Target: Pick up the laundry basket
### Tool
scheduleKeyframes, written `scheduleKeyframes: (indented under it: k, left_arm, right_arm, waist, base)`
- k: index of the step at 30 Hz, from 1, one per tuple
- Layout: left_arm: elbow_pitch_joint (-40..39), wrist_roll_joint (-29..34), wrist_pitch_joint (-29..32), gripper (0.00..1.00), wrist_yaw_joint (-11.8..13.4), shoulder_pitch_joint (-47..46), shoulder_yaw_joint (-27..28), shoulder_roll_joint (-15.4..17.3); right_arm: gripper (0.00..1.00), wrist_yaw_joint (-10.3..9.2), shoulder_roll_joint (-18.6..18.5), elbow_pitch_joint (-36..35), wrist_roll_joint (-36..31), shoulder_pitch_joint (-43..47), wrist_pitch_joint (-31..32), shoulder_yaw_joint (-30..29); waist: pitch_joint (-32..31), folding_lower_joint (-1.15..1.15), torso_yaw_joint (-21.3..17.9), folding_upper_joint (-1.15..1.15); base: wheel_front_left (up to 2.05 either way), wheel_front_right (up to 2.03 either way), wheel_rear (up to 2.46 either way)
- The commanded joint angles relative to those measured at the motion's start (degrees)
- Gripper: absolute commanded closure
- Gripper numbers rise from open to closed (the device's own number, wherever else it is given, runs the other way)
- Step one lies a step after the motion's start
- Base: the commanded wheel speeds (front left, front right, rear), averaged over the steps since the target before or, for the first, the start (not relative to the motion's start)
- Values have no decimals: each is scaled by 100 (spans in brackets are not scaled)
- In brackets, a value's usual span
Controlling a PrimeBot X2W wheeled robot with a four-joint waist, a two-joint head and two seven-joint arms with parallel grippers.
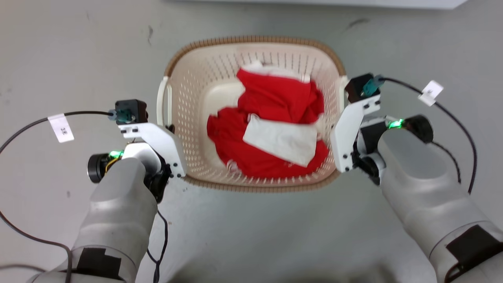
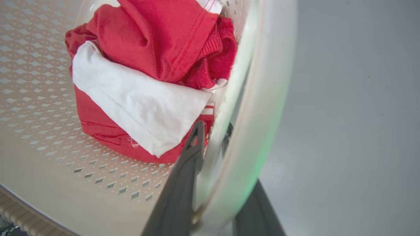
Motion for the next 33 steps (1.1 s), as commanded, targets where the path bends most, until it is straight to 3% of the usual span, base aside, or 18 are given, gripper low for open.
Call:
scheduleKeyframes:
  k: [1,18,33]
  left_arm:
    - [-39,-23,25,100,19,41,-24,-56]
    - [-42,-182,666,100,140,876,-118,-109]
    - [-41,-401,943,100,181,1333,-119,-193]
  right_arm:
    - [100,82,135,-106,84,104,79,106]
    - [100,88,162,-191,1604,991,948,909]
    - [100,88,11,-42,2383,1483,1268,1164]
  waist:
    - [-309,0,-55,0]
    - [-2229,0,-475,0]
    - [-3452,0,-785,0]
  base:
    - [0,0,0]
    - [0,0,0]
    - [0,0,0]
